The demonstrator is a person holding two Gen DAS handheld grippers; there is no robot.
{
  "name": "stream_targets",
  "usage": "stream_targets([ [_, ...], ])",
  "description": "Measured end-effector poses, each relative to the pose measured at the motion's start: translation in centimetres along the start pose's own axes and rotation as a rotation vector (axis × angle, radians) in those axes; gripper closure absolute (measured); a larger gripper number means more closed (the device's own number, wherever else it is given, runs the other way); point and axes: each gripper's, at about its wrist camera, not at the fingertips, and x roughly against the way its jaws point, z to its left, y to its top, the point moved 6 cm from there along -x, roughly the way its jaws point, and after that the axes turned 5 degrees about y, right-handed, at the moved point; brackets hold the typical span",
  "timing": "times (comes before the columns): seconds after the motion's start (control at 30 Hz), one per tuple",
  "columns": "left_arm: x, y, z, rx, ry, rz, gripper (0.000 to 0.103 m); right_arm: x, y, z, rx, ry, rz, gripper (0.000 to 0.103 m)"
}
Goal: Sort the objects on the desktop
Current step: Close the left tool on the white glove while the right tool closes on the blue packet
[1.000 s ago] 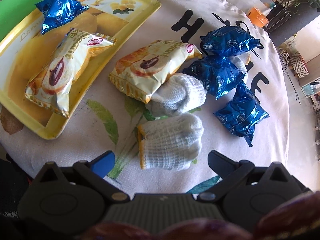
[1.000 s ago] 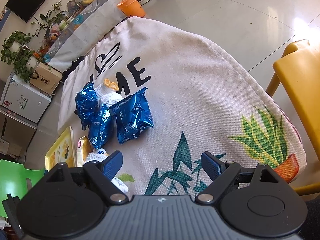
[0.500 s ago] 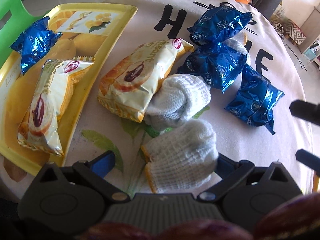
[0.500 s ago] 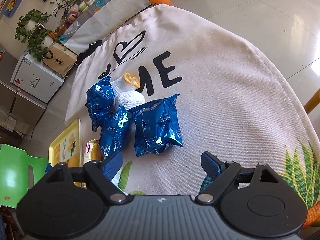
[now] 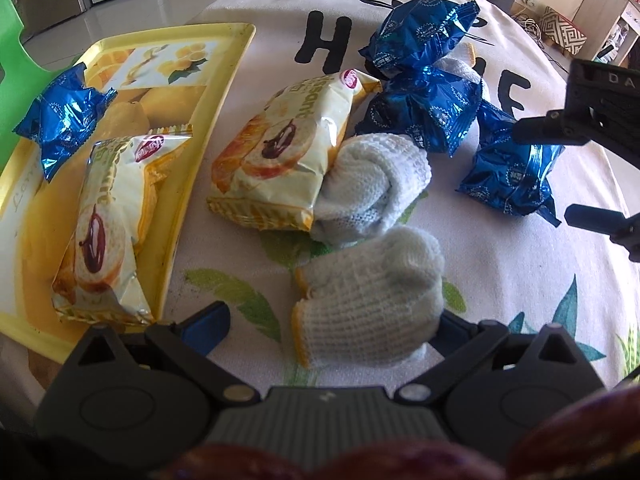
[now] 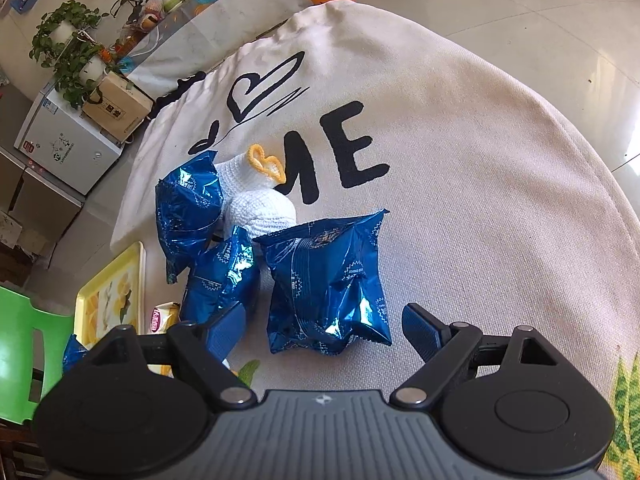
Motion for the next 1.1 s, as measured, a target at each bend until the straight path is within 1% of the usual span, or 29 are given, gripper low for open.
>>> stream_targets([
  [0.13,-0.2,-0.2,-0.6,-0.066,0.034,-0.023,0.0,-0.9,0.1,0.5,0.036,-0.007,0.0,0.017],
  [0.3,-0.3,0.0,-0.7,-0.063,0.042,-0.026,0.0,-2.1,0.3,0.5,0.076,-0.056,-0.006,0.018],
  [0.47,-0.3,0.0,-0.9,-0.081,0.048,-0.04,0.0,-3.0,-0.1,0.7,0.122,-0.074,0.009,0.02],
  [0.7,-0.3,0.0,-1.1,-0.09,0.048,-0.045,0.0,-3.6,0.0,0.9,0.164,-0.105,-0.02,0.021],
  [0.77,-0.4,-0.1,-1.1,-0.104,0.042,-0.054,0.0,-3.6,-0.1,1.1,0.174,-0.109,-0.028,0.022],
  [0.8,-0.4,-0.1,-1.2,-0.11,0.039,-0.058,0.0,-3.6,0.0,1.1,0.177,-0.106,-0.032,0.026],
  [0.97,-0.3,-0.1,-1.5,-0.124,0.029,-0.07,0.0,-3.4,-0.2,0.8,0.156,-0.091,-0.044,0.028],
  [1.07,0.0,-0.3,-1.7,-0.133,0.021,-0.085,0.005,-3.1,-0.5,0.6,0.138,-0.078,-0.044,0.031],
  [1.1,0.1,-0.3,-1.7,-0.138,0.019,-0.093,0.009,-3.1,-0.6,0.6,0.134,-0.073,-0.04,0.032],
])
